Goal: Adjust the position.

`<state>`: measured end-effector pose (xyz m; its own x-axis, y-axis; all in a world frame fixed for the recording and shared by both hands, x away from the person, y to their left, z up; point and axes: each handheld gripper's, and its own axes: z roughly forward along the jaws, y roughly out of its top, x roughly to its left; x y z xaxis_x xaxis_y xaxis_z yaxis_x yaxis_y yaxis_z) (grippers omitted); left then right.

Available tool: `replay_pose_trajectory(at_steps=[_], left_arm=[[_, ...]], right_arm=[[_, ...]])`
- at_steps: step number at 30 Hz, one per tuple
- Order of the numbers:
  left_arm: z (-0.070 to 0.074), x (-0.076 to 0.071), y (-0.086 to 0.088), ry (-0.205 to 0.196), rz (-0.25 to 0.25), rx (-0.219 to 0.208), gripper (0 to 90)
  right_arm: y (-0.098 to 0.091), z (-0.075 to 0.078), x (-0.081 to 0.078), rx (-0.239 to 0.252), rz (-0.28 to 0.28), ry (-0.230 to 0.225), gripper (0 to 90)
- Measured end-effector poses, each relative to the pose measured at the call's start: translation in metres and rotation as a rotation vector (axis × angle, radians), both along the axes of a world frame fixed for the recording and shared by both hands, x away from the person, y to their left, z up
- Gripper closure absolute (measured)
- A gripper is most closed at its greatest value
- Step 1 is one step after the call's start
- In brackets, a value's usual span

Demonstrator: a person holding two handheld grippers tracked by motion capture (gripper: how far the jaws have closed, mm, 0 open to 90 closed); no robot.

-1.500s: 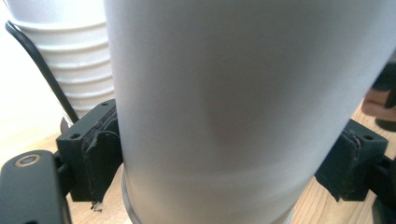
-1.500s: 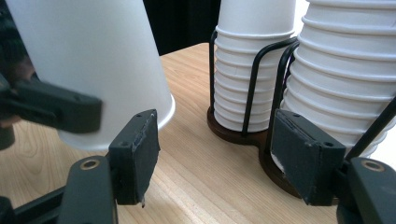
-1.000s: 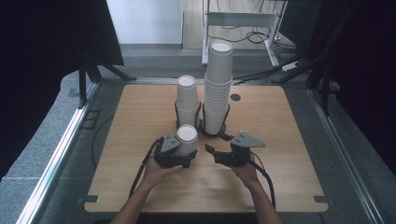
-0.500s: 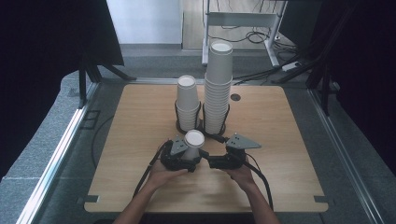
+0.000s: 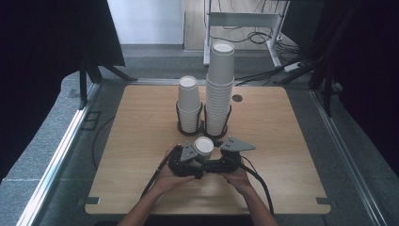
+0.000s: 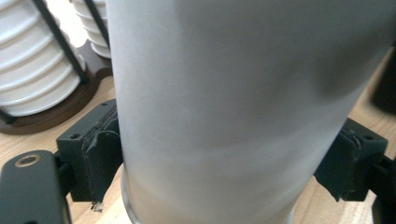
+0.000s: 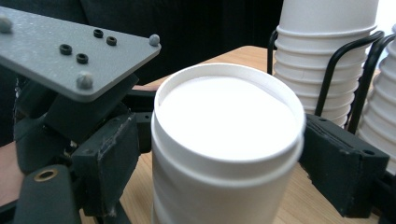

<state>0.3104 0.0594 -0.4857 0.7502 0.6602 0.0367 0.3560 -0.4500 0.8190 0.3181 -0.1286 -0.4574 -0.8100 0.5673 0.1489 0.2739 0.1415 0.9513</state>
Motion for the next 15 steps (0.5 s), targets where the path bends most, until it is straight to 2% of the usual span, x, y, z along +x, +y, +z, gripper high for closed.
replay_pose_trajectory(at_steps=[3, 5, 12, 15], left_arm=[[0.0002, -0.0019, -0.0031, -0.001, -0.011, 0.006, 13.1], [0.0006, -0.0026, -0.004, -0.001, -0.015, 0.006, 13.0], [0.0002, -0.0015, -0.0047, 0.012, -0.01, 0.0, 11.3], [0.0006, -0.0008, -0.0042, 0.015, -0.003, -0.008, 8.8]], right_arm=[[0.0007, -0.0012, 0.0003, -0.008, 0.0, 0.0, 17.1], [0.0006, -0.0026, 0.0005, -0.008, -0.001, -0.001, 21.4], [0.0007, -0.0038, 0.0009, -0.006, -0.002, -0.005, 23.0], [-0.0013, -0.0039, 0.0032, 0.011, 0.003, 0.017, 23.5]])
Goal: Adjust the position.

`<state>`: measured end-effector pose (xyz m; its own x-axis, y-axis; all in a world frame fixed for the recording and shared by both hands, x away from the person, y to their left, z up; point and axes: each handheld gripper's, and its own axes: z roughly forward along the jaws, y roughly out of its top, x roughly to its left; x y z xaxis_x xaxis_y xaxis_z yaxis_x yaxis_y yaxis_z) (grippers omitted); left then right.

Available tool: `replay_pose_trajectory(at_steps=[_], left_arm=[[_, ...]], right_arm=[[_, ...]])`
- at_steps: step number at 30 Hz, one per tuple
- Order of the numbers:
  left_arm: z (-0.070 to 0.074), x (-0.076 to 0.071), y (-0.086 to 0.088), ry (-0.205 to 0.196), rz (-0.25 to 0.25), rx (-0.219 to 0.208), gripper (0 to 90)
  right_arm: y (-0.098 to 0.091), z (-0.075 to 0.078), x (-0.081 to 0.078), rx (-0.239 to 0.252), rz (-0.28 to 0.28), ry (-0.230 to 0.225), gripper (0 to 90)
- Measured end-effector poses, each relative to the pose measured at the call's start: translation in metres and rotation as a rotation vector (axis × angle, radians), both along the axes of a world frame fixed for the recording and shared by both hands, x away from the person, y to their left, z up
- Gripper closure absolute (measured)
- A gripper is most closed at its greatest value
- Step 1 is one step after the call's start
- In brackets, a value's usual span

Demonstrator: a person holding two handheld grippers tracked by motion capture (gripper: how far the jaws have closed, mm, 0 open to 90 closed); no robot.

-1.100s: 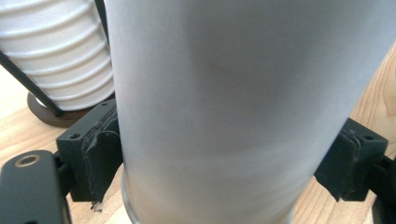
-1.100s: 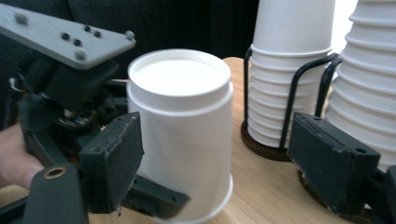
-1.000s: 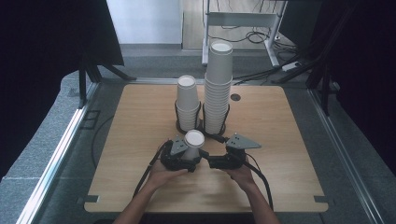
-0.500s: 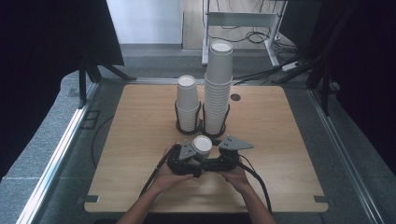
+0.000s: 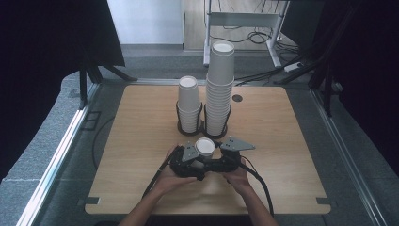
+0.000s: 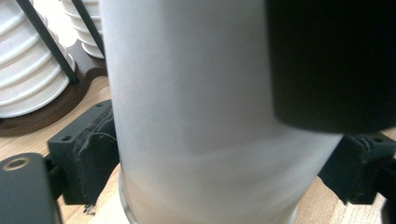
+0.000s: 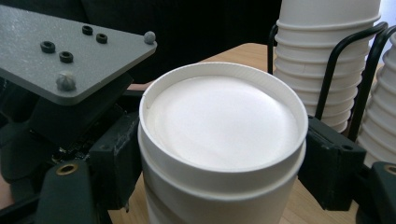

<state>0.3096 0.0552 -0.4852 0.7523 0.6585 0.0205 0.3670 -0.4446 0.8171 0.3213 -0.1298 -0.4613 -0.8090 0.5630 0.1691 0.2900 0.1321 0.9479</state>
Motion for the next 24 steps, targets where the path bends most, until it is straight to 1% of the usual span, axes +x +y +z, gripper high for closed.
replay_pose_trajectory(at_steps=[2, 3, 5, 6, 7, 8, 9, 12, 13, 14, 15, 17, 21, 24], left_arm=[[0.001, 0.001, 0.001, 0.004, 0.008, -0.008, 6.6], [0.001, 0.001, 0.001, 0.004, 0.008, -0.008, 5.8], [0.001, 0.002, 0.002, 0.009, 0.011, -0.017, 5.3], [0.001, 0.002, 0.003, 0.011, 0.01, -0.022, 5.1], [0.002, 0.002, 0.003, 0.012, 0.009, -0.026, 5.2], [0.002, 0.002, 0.004, 0.009, 0.002, -0.033, 5.5], [0.002, 0.002, 0.004, 0.009, 0.002, -0.033, 5.5], [0.003, 0.002, 0.005, 0.009, -0.005, -0.045, 5.6], [0.003, 0.002, 0.006, 0.013, -0.008, -0.051, 5.9], [0.003, 0.002, 0.006, 0.013, -0.012, -0.054, 5.9], [0.004, 0.002, 0.006, 0.011, -0.012, -0.055, 5.9], [0.004, 0.001, 0.006, 0.009, -0.015, -0.058, 6.4], [0.004, 0.001, 0.006, 0.006, -0.023, -0.056, 7.5], [0.004, 0.0, 0.005, 0.001, -0.029, -0.053, 8.2]], right_arm=[[-0.002, 0.0, 0.001, 0.018, 0.001, 0.013, 23.5], [-0.002, 0.0, 0.001, 0.018, 0.001, 0.013, 23.5], [-0.004, -0.001, 0.003, 0.037, -0.005, 0.022, 23.6], [-0.007, -0.002, 0.004, 0.066, -0.005, 0.038, 23.6], [-0.008, -0.002, 0.005, 0.083, -0.004, 0.052, 23.7], [-0.009, -0.003, 0.006, 0.097, -0.003, 0.063, 23.7], [-0.009, -0.003, 0.006, 0.097, -0.003, 0.063, 23.7], [-0.013, -0.004, 0.008, 0.135, -0.012, 0.083, 23.7], [-0.016, -0.004, 0.009, 0.17, -0.005, 0.099, 23.7], [-0.017, -0.005, 0.009, 0.184, -0.004, 0.107, 23.7], [-0.017, -0.005, 0.009, 0.184, -0.004, 0.107, 23.7], [-0.019, -0.006, 0.011, 0.21, -0.002, 0.123, 23.7], [-0.019, -0.006, 0.011, 0.23, 0.005, 0.137, 23.8], [-0.018, -0.006, 0.01, 0.231, 0.005, 0.134, 23.8]])
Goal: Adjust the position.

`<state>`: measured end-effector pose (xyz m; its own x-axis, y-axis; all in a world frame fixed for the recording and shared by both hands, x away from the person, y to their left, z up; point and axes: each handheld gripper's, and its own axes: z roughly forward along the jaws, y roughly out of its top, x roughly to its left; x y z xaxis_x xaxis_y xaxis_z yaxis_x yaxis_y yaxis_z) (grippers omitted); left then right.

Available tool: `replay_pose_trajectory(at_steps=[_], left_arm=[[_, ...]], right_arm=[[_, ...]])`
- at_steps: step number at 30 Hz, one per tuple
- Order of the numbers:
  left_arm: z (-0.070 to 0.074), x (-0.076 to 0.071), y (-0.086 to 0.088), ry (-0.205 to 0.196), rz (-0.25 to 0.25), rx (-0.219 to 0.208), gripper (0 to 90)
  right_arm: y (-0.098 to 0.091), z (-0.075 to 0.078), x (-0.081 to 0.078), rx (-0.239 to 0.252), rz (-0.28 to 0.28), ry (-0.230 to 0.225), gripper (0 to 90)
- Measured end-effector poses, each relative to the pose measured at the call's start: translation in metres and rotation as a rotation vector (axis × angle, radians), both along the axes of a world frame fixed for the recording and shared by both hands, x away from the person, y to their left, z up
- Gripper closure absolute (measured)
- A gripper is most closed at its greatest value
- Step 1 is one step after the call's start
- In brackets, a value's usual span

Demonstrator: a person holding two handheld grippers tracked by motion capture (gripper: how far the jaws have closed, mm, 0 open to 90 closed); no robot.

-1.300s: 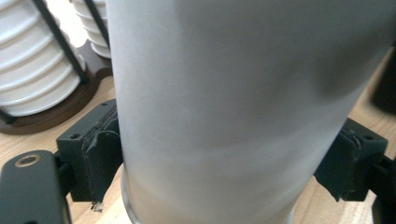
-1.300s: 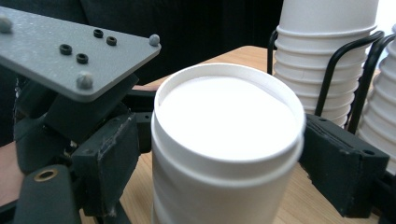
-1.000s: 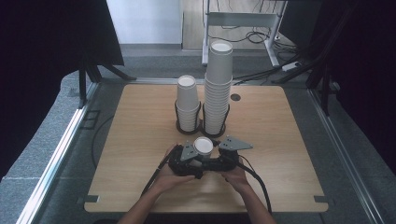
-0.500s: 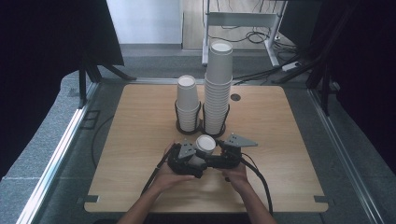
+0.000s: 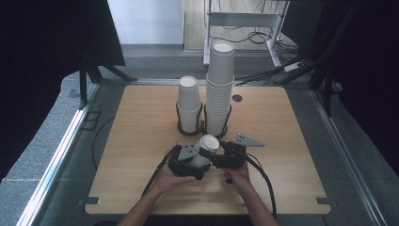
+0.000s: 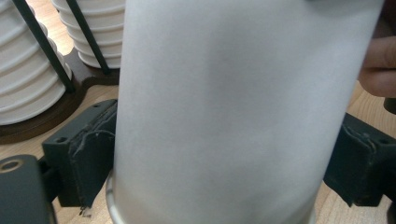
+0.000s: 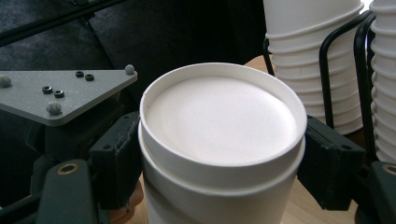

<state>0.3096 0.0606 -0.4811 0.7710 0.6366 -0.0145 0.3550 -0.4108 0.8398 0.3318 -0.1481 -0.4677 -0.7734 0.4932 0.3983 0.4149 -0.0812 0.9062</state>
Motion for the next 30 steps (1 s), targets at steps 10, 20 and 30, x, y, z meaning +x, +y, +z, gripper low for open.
replay_pose_trajectory(at_steps=[10, 20, 30], left_arm=[[-0.002, 0.001, 0.001, 0.011, -0.021, 0.016, 11.7], [-0.004, 0.004, -0.001, 0.055, -0.017, 0.008, 9.3], [-0.007, 0.006, 0.0, 0.081, -0.026, 0.03, 11.8]], right_arm=[[0.002, -0.001, -0.001, -0.028, -0.001, -0.012, 22.9], [0.007, -0.001, -0.005, -0.069, -0.003, -0.048, 23.6], [0.012, -0.003, -0.006, -0.107, -0.002, -0.068, 23.1]])
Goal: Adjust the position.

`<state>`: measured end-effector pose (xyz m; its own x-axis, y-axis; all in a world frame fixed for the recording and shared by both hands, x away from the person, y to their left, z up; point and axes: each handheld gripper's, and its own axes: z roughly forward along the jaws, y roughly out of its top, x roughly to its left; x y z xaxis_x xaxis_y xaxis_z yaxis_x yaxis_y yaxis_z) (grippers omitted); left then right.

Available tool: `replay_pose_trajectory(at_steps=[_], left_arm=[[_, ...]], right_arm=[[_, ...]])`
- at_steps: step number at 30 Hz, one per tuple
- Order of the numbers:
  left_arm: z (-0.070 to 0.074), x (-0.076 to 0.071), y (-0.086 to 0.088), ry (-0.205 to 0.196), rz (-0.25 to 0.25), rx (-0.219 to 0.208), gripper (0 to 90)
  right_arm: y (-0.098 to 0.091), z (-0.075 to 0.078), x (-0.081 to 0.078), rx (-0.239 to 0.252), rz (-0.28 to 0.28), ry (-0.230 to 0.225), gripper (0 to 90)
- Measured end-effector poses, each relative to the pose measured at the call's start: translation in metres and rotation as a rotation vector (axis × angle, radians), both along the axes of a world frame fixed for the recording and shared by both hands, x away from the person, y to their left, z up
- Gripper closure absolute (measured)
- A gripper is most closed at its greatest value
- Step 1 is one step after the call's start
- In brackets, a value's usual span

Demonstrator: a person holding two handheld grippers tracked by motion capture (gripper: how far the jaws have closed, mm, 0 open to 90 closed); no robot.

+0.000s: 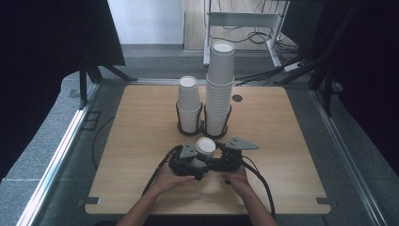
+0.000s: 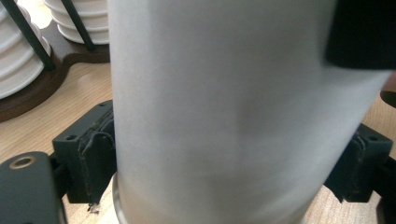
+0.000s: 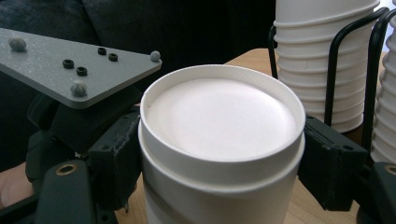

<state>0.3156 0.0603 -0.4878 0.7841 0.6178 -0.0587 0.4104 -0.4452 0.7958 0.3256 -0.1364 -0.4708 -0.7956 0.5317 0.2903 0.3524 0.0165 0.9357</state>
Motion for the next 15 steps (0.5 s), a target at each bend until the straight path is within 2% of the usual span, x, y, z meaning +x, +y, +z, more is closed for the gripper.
replay_pose_trajectory(at_steps=[7, 13, 15], left_arm=[[0.0007, -0.0016, -0.0007, -0.03, 0.004, 0.008, 13.1], [0.0034, -0.0012, 0.0027, -0.039, 0.021, 0.005, 13.5], [0.005, -0.0004, 0.0045, -0.048, 0.027, 0.017, 13.5]], right_arm=[[-0.0023, 0.0009, 0.0013, 0.002, 0.005, 0.011, 21.6], [-0.0045, 0.0023, 0.0014, 0.006, -0.007, 0.015, 14.0], [-0.0097, 0.006, 0.0018, 0.03, -0.017, 0.008, 13.7]])
